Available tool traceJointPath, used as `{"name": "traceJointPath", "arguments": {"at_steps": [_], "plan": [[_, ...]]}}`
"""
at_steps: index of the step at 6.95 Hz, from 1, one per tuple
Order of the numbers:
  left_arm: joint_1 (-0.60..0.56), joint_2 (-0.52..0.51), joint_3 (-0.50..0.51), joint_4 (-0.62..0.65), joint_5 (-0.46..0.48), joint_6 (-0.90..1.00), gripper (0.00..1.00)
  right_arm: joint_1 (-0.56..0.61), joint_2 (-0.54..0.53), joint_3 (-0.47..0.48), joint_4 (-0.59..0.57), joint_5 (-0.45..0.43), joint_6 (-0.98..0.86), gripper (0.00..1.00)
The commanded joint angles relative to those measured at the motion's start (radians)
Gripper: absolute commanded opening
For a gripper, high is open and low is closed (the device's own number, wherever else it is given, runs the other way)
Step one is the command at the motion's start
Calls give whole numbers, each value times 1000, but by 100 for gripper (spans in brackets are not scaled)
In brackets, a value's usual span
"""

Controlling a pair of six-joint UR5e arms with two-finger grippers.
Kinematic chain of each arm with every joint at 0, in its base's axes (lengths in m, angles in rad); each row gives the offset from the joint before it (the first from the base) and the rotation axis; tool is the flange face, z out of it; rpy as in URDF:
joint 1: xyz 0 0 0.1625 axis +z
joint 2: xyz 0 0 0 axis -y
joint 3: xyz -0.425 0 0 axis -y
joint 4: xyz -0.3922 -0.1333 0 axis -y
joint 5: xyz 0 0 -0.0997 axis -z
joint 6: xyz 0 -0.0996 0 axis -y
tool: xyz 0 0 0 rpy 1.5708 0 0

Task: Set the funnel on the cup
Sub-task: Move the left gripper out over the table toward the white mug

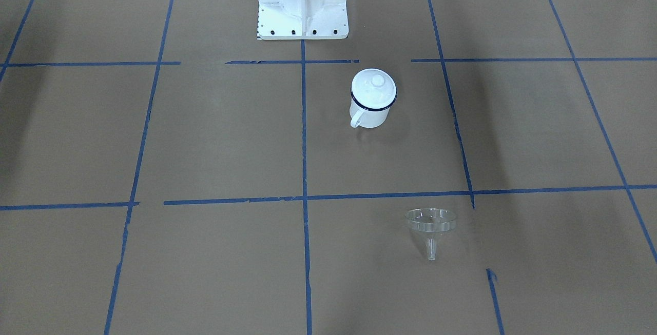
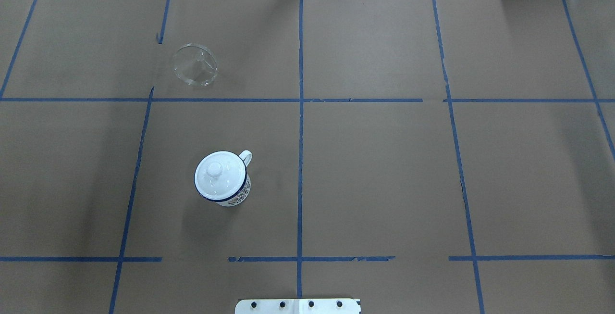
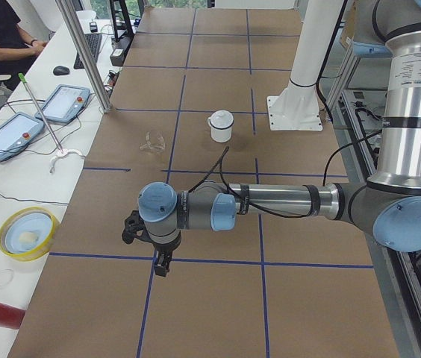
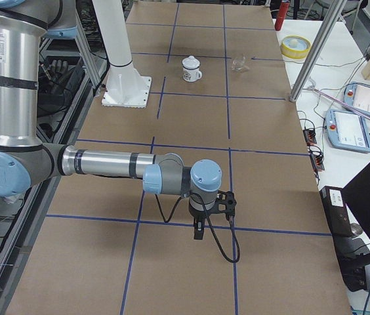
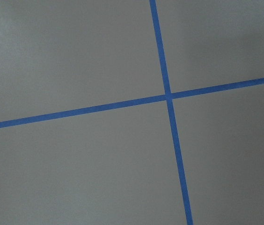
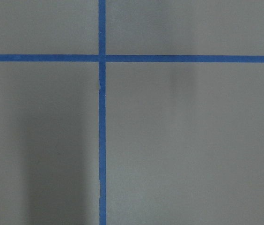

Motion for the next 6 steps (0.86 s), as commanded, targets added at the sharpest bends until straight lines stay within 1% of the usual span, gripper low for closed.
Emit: {"name": "traceJointPath", "arguments": {"at_steps": [1,2,4,5,6], "plan": [[0,1,-3,-2,-2,2,100,0,0,1,0,0,0,100],[0,-2,-9,-3,-2,2,100,0,0,1,0,0,0,100],[6,-72,-58,6,81,-5,100,0,0,1,0,0,0,100],[14,-101,-122,17,89,-102,100,0,0,1,0,0,0,100],[88,-120,-239,72,89,-218,100,0,0,1,0,0,0,100]]}}
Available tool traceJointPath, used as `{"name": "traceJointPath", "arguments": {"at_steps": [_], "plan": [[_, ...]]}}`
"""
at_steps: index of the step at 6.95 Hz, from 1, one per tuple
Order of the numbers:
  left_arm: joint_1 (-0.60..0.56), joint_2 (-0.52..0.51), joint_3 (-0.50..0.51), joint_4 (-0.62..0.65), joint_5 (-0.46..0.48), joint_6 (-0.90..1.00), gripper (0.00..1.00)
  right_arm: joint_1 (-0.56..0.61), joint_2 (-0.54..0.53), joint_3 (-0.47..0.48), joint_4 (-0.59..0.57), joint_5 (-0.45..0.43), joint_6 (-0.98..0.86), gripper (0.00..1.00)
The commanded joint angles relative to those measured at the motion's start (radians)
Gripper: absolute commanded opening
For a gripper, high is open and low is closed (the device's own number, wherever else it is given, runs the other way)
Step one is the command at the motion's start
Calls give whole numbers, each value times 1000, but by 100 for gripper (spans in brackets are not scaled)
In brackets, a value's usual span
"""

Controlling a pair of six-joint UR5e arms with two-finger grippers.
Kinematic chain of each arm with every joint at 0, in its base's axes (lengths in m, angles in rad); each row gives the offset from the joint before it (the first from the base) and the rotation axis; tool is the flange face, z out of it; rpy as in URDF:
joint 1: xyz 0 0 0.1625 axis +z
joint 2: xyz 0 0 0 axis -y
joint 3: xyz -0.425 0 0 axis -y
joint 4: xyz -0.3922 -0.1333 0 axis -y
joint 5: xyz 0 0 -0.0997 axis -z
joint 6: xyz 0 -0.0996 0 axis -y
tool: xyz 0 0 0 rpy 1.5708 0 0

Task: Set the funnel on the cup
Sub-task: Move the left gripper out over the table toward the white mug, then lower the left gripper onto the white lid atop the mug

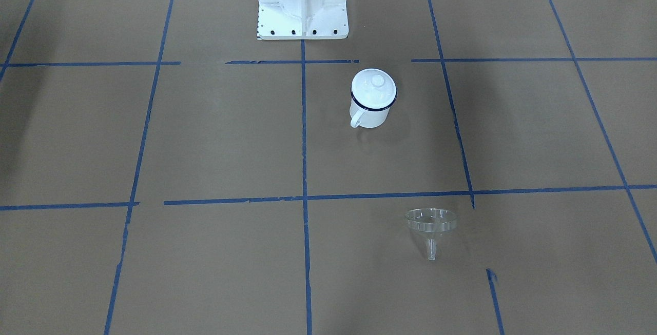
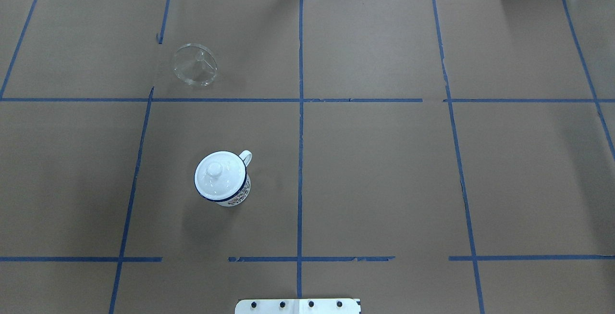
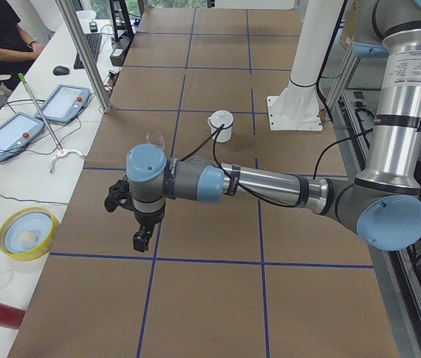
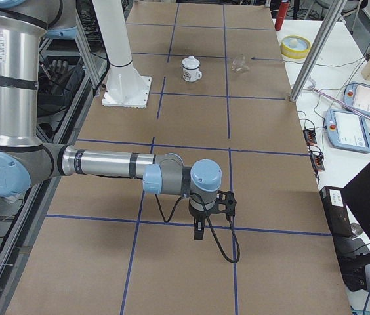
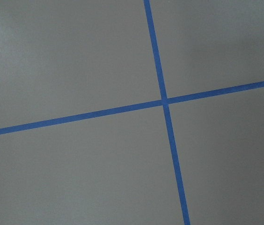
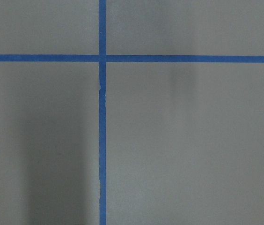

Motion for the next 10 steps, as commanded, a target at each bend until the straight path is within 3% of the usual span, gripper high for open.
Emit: {"name": "traceJointPath", "arguments": {"at_steps": [1,3,5,8,10], "plan": [[147,-25,-226,47,8,-273,100,0,0,0,0,0,0,100],[313,-26,-386,47,8,-521,100,0,0,-2,0,0,0,100],[511,-61,-489,49,119,-768,100,0,0,0,0,0,0,100],[733,-146,-482,49,214,-961,100,0,0,-2,0,0,0,100],[813,-212,-421,51,229,-967,100,0,0,-2,0,0,0,100]]}}
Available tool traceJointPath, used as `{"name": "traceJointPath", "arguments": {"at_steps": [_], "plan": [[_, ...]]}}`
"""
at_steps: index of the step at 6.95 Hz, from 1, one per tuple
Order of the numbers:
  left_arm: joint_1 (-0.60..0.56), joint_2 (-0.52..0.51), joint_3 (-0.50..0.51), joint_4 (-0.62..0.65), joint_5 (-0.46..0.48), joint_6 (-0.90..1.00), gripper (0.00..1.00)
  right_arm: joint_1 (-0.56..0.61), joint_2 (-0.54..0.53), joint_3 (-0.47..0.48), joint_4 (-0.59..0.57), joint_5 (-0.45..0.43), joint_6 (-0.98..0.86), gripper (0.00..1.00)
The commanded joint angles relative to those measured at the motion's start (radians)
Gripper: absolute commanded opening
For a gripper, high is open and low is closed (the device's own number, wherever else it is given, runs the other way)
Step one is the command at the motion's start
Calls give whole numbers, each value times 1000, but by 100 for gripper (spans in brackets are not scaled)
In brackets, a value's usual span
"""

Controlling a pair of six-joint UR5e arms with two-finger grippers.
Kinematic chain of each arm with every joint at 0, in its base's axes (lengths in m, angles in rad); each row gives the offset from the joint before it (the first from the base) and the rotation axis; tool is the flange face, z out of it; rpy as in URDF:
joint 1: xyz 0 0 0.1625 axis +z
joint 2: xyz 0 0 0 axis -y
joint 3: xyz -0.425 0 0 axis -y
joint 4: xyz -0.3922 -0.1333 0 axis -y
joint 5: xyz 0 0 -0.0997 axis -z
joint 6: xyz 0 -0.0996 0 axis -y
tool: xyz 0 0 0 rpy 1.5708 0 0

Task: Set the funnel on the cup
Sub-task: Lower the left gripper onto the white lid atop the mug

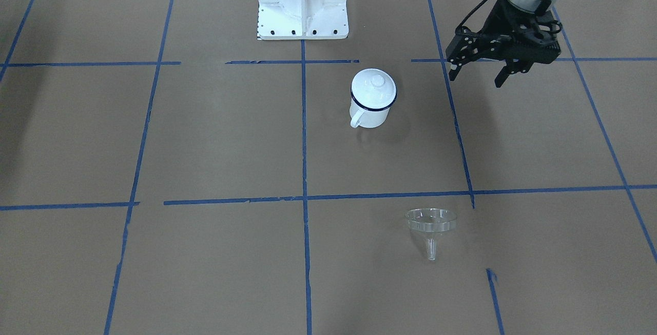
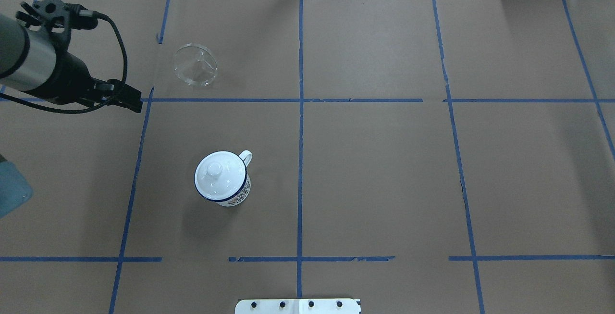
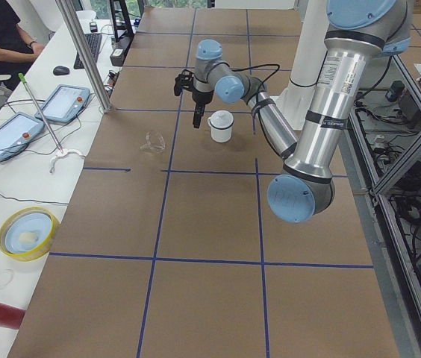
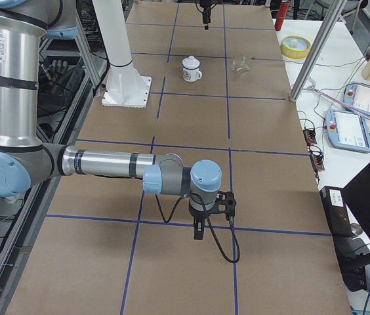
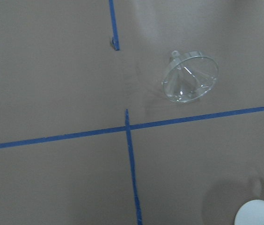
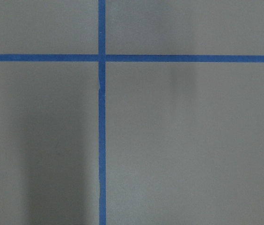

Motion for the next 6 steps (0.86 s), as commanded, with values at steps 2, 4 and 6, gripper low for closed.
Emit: {"name": "traceJointPath", "arguments": {"at_steps": [2,4,6], "plan": [[186,-66,30,3,56,-200,100,0,0,0,0,0,0,100],[273,-95,41,3,138,-306,100,0,0,0,0,0,0,100],[300,-136,91,0,143,-361,90,0,0,1,0,0,0,100]]}}
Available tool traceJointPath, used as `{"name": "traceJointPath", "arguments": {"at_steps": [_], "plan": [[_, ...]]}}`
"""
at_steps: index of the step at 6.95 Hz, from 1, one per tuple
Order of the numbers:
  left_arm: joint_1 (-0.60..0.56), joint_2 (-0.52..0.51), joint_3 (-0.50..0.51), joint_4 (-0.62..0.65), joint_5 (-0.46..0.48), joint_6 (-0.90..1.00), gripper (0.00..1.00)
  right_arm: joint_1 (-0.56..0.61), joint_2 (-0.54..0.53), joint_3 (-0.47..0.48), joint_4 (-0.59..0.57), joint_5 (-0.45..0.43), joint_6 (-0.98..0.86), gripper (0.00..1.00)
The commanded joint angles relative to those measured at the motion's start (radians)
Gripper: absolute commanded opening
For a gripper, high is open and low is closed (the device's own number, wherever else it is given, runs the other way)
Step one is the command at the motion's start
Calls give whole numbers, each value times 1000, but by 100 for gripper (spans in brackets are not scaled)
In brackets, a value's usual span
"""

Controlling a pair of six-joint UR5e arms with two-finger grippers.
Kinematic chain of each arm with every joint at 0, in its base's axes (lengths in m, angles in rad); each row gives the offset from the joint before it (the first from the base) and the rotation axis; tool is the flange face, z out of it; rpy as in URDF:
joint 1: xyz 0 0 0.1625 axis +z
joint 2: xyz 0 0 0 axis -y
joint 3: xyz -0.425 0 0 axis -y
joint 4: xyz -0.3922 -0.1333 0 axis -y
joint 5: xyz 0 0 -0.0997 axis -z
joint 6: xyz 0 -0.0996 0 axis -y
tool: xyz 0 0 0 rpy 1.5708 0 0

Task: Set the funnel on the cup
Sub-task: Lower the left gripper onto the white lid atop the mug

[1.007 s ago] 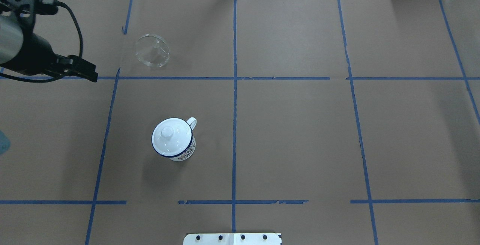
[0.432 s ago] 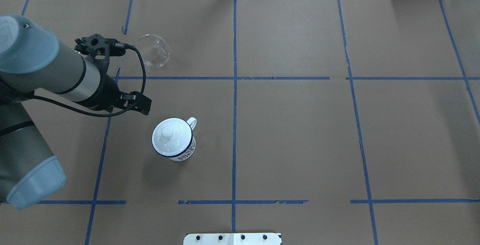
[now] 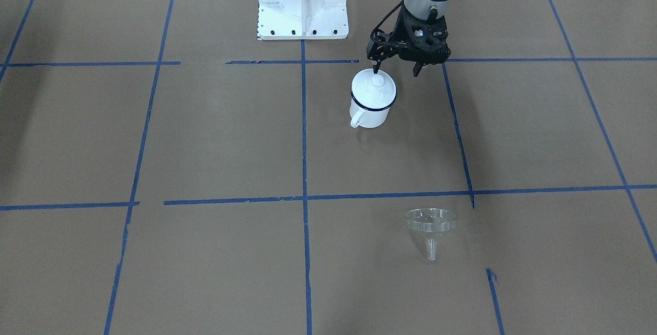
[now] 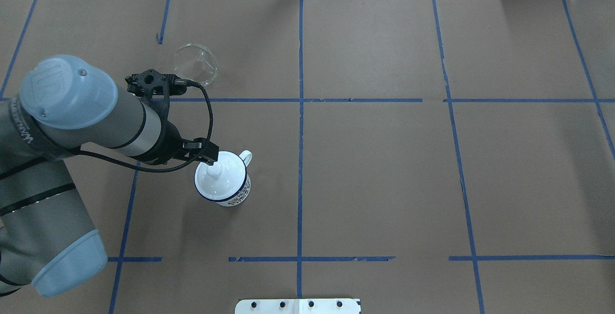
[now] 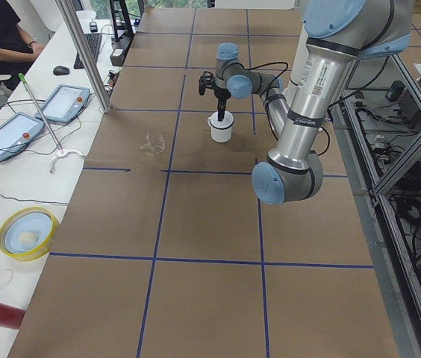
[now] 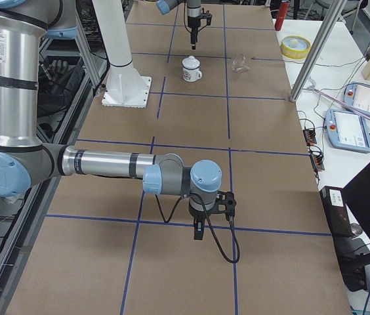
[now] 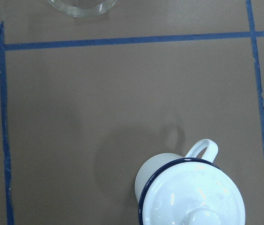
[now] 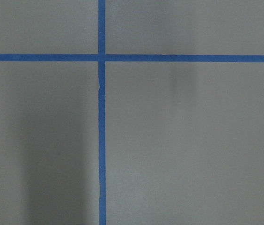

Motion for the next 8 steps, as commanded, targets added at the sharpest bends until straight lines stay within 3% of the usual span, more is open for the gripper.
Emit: {"name": "traceJointPath", "arguments": {"at_steps": [1,4,8], "plan": [[20,-42,49,-2,7,-41,85,0,0,1,0,0,0,100],[24,-49,64,-2,10,-46,60,0,0,0,0,0,0,100],[27,-50,75,-5,9,-46,57,0,0,0,0,0,0,100]]}}
